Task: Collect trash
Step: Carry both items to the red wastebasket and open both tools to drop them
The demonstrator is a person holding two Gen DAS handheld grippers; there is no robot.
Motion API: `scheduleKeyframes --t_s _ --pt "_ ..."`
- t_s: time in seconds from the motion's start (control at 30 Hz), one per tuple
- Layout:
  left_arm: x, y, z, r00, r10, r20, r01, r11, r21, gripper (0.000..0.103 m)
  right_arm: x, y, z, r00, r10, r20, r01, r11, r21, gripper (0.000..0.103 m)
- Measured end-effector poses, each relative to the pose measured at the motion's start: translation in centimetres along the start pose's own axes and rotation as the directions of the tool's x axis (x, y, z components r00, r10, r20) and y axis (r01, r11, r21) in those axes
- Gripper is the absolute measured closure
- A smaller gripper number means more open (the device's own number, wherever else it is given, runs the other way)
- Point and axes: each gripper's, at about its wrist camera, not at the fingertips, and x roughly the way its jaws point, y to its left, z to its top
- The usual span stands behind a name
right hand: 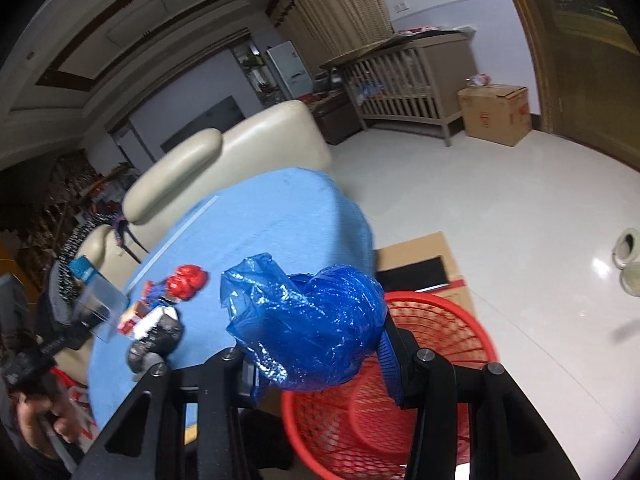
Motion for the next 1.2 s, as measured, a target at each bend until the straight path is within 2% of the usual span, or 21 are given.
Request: scheduleKeyframes --t_s 0.3,0.37,0.43,0.47,0.63,0.77,0.97,1.07,1.13,1.17,1.2 --pt "1.6 -6.0 -0.2 0.997 -0.070 -0.035 0.074 0.991 0.109 0.101 1.7 -4.6 -2.3 0.994 -0.076 -0.081 0.081 0.995 0.064 0.055" --pt "2.2 -7.1 -0.3 0.996 -0.079 -0.050 0.085 0.988 0.127 0.101 2.3 -5.1 -2.7 0.989 -0.087 -0.117 0.095 0.993 0.066 0.050" --pt "2.8 -8.0 -0.5 0.994 -0.084 -0.065 0.093 0.985 0.142 0.101 2.6 -5.6 -3.2 0.985 -0.103 -0.140 0.113 0.991 0.070 0.038" --pt "3.1 -8.4 -0.6 0.994 -0.087 -0.073 0.097 0.984 0.149 0.101 2.8 -5.9 -3.4 0.985 -0.095 -0.142 0.107 0.991 0.079 0.038" --pt "4.4 -10.5 -1.2 0.989 -0.093 -0.112 0.114 0.975 0.191 0.101 2.0 -6.5 -3.1 0.989 -0.101 -0.110 0.113 0.988 0.109 0.035" --pt "5.8 -12.6 -1.9 0.983 -0.103 -0.154 0.137 0.963 0.231 0.101 0.3 -7.5 -2.3 0.993 -0.112 -0.044 0.117 0.982 0.151 0.035" --pt "8.9 -16.1 -3.5 0.964 -0.114 -0.239 0.184 0.938 0.294 0.101 -1.8 -9.2 -1.2 0.992 -0.126 0.022 0.120 0.972 0.201 0.034" --pt "10.6 -17.2 -4.3 0.960 -0.091 -0.265 0.175 0.934 0.312 0.101 -2.5 -9.9 -1.0 0.991 -0.130 0.035 0.119 0.968 0.221 0.034" --pt "11.8 -17.8 -4.8 0.949 -0.076 -0.307 0.179 0.929 0.323 0.070 -2.6 -10.3 -1.1 0.991 -0.130 0.036 0.119 0.966 0.231 0.034" --pt "12.0 -17.9 -4.9 0.946 -0.071 -0.318 0.180 0.928 0.327 0.036 -2.6 -10.4 -1.1 0.991 -0.130 0.035 0.118 0.964 0.236 0.034" --pt "12.0 -17.9 -4.9 0.949 -0.070 -0.307 0.174 0.929 0.327 0.025 -2.6 -10.4 -1.1 0.991 -0.131 0.032 0.119 0.964 0.237 0.034"
